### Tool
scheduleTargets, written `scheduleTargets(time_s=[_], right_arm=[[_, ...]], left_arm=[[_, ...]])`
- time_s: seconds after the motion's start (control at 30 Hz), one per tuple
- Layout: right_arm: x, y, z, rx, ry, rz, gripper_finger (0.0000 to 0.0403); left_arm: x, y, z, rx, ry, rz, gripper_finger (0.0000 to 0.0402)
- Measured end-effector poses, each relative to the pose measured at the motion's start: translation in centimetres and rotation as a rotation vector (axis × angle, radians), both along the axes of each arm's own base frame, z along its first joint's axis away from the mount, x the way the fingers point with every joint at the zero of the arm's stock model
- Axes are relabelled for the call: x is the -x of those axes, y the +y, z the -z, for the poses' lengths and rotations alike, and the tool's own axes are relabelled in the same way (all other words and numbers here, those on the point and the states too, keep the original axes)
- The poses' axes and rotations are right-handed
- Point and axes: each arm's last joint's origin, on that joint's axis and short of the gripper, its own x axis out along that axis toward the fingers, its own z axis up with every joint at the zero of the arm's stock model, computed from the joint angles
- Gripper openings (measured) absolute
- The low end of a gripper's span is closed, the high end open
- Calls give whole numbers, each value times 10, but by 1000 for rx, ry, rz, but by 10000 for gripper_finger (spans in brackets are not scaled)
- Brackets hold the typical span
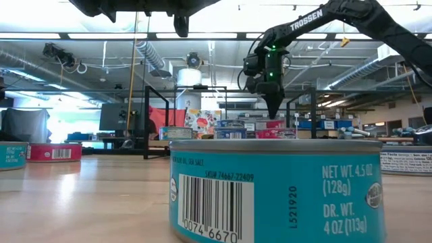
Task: Stack canned seafood by type on shelf
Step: Stack the bottom right red tuna can on top of the other red tuna can on the shelf
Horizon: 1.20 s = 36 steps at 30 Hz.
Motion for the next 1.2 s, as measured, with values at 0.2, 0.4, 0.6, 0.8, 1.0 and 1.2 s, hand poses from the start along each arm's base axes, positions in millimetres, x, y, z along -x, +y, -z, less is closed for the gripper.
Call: scheduleTargets(time_s=[0.2, 0.4, 0.6, 0.8, 1.0, 1.2], right_arm=[[-1, -1, 0, 18, -5, 0, 88], [-6, 4, -6, 21, -9, -10, 136], [-14, 16, -12, -20, -36, -68, 82], [-16, 23, 4, -93, -20, -103, 14], [-15, 21, 17, -69, 19, -88, 6], [-13, 15, 20, -46, -3, -46, 4]], left_arm=[[0, 0, 0, 0, 0, 0, 3], [0, 0, 0, 0, 0, 0, 3], [0, 0, 0, -4, 0, -1, 3], [0, 0, 0, -16, 1, -2, 3], [0, 0, 0, -16, 4, -2, 3], [0, 0, 2, -15, 22, -2, 3]])
